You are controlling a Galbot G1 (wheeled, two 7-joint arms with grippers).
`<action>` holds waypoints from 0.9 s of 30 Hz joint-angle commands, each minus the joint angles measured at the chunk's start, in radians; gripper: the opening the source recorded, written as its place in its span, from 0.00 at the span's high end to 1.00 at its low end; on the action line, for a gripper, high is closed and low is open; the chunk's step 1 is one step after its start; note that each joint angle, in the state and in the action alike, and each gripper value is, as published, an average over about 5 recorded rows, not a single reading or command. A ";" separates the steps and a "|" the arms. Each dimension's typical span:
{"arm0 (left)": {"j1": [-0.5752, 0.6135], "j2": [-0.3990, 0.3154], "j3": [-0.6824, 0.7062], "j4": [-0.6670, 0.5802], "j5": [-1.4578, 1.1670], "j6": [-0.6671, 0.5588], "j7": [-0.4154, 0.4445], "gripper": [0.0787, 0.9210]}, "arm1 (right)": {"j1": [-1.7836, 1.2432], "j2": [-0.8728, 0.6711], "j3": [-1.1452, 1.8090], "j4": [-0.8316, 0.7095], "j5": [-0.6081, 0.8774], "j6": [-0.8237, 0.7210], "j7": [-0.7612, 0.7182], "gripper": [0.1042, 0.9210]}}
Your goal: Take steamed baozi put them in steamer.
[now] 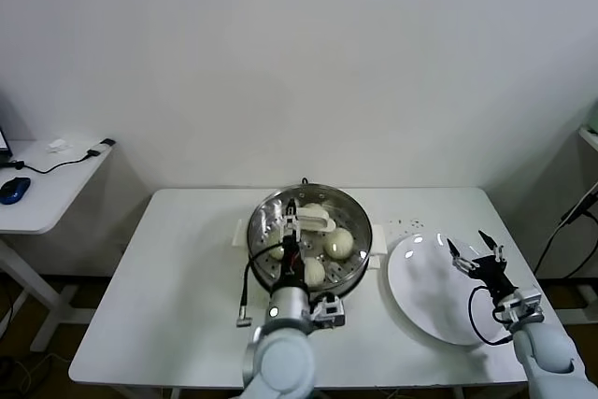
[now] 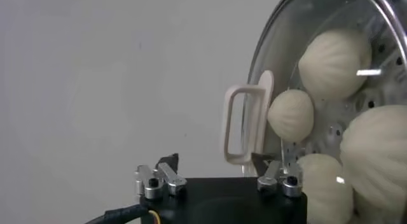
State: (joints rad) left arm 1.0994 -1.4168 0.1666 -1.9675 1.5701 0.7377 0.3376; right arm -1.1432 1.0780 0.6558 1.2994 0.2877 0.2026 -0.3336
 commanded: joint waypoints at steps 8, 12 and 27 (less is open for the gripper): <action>0.259 0.170 -0.296 -0.253 -0.603 -0.254 -0.364 0.12 | -0.020 0.009 0.014 0.053 -0.037 -0.053 0.028 0.12; 0.334 0.158 -0.463 -0.258 -0.825 -0.396 -0.376 0.12 | -0.029 0.020 0.022 0.077 -0.019 -0.053 0.037 0.12; 0.497 -0.011 -0.859 -0.210 -1.534 -0.623 -0.350 0.12 | -0.100 0.082 0.039 0.207 0.012 -0.085 0.047 0.12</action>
State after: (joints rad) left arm 1.4708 -1.3466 -0.3916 -2.1953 0.5908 0.3726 0.0305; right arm -1.2067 1.1323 0.6868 1.4246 0.2819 0.1348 -0.2932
